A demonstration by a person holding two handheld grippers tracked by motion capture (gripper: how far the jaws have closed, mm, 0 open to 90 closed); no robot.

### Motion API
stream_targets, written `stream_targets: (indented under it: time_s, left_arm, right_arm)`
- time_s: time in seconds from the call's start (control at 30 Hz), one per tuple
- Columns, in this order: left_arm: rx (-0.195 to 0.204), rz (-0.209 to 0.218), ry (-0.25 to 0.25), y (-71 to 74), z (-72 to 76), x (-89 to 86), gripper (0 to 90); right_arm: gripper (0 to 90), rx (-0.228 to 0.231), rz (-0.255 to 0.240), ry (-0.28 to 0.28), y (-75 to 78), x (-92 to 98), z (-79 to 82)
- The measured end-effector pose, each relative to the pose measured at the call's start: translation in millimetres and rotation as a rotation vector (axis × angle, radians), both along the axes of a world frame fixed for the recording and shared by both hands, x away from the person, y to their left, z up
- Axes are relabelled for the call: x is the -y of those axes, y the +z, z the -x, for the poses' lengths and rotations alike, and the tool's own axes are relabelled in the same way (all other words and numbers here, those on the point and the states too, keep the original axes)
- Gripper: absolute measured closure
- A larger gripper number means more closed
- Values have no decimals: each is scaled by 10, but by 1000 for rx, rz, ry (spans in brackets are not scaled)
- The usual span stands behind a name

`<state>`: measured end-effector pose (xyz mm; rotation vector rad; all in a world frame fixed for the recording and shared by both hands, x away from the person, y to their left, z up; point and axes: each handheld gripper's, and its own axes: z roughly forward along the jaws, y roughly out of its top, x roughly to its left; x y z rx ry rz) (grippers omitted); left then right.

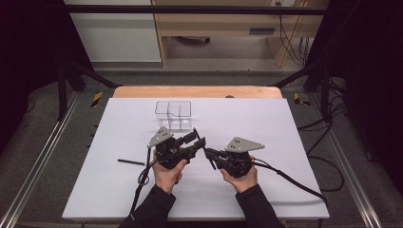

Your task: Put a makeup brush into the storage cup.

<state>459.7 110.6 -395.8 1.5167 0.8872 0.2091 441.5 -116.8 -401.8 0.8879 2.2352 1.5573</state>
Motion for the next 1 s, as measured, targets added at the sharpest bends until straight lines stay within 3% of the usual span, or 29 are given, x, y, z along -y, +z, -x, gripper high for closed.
stream_targets:
  time_s: [0.33, 0.73, 1.0]
  left_arm:
    - [-42, 24, 14, -34, -8, 30, 617]
    - [-33, 45, 30, -43, 31, 65, 773]
    - [-26, 75, 13, -40, 66, 95, 830]
  right_arm:
    - [844, -4, -4, -2, -6, -7, -1]
    - [844, -10, -4, -2, -14, -15, -5]
    - [843, -12, -6, 3, -20, -22, -4]
